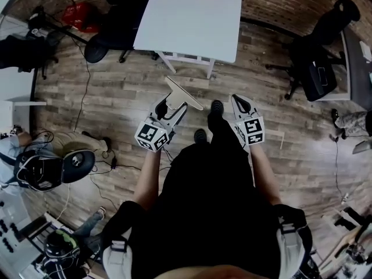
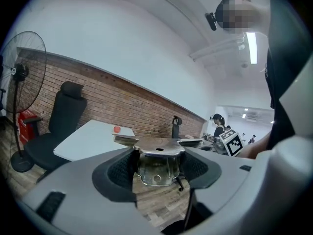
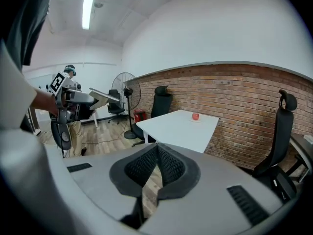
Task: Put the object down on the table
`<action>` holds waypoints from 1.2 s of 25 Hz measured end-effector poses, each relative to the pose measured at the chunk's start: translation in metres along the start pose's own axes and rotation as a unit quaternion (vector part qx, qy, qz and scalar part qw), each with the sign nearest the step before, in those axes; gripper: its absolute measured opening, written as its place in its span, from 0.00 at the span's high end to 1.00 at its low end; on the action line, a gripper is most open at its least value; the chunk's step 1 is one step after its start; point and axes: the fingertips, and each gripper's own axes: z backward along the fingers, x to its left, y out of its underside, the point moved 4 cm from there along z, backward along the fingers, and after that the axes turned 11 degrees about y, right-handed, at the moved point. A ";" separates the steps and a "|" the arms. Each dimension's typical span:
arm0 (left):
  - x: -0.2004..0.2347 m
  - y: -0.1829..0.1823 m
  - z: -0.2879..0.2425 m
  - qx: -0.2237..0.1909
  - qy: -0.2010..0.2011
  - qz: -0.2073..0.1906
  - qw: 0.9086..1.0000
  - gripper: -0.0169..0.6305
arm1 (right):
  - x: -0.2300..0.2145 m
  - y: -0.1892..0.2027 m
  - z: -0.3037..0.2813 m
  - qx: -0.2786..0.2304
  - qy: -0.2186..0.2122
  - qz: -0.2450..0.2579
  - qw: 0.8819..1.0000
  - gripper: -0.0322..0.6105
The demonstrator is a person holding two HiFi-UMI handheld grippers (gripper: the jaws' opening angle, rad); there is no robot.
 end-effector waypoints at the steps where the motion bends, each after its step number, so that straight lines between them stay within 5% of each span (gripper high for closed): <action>1: 0.005 -0.001 -0.001 0.002 -0.002 0.002 1.000 0.53 | -0.001 -0.003 -0.006 0.000 -0.003 0.001 1.000 0.95; 18: 0.044 -0.035 -0.072 0.004 -0.017 0.001 1.000 0.53 | -0.064 -0.030 -0.073 0.002 -0.030 0.002 1.000 0.95; 30: 0.066 -0.059 -0.114 -0.008 -0.062 0.006 0.998 0.53 | -0.104 -0.057 -0.129 0.000 -0.083 0.022 0.996 0.95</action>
